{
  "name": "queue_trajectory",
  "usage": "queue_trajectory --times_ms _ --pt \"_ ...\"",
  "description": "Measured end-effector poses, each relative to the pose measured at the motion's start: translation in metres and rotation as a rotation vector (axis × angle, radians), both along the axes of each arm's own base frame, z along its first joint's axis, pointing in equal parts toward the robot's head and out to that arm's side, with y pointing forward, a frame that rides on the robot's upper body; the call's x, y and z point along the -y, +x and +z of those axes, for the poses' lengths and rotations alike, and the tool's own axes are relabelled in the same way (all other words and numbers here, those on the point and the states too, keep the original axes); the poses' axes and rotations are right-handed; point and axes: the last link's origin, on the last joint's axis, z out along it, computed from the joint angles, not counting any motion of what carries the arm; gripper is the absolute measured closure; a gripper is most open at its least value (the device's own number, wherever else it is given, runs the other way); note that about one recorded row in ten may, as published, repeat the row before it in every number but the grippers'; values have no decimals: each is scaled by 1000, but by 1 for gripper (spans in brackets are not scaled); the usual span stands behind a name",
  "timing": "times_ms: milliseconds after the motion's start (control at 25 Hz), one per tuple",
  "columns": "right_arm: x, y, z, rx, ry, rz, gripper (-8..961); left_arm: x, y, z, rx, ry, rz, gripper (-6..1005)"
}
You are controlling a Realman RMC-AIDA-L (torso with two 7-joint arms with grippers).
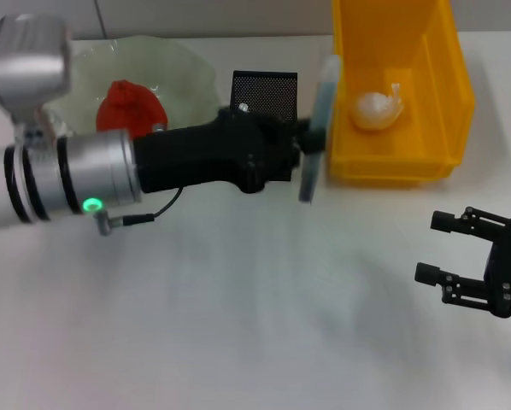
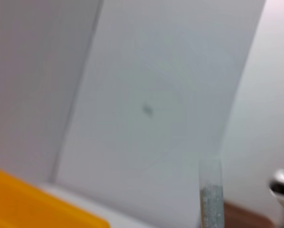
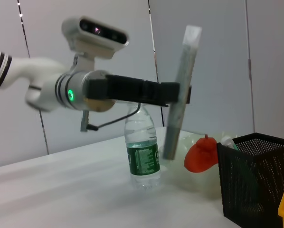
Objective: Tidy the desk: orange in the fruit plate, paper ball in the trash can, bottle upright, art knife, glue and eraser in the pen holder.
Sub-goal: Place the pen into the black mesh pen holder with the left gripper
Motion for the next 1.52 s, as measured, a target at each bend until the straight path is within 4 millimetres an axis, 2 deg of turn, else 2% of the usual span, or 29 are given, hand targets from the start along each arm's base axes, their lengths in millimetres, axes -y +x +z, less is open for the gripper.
queue_trajectory --times_ms 200,440,840,880,1000,1040,1200,1520 --pt "-1 0 1 3 4 1 199 5 -29 -6 106 280 79 851" --pt "-2 -1 0 2 4 3 198 -1 -38 -2 127 389 152 853" --pt "-8 -5 -1 -3 -7 2 199 -12 -31 1 131 433 156 852" --pt "-8 -6 -2 -4 -9 3 199 -20 -25 0 115 443 140 852" --pt "-11 -8 -2 -3 -13 7 198 -26 -22 0 107 454 147 853" --pt "-12 -8 -2 -1 -12 9 198 -34 -21 -1 83 468 169 853" --pt "-19 -10 -5 9 -6 6 198 -41 -20 -3 51 475 183 856" --pt "-25 -17 -9 7 -13 15 199 -43 -18 -6 29 467 176 816"
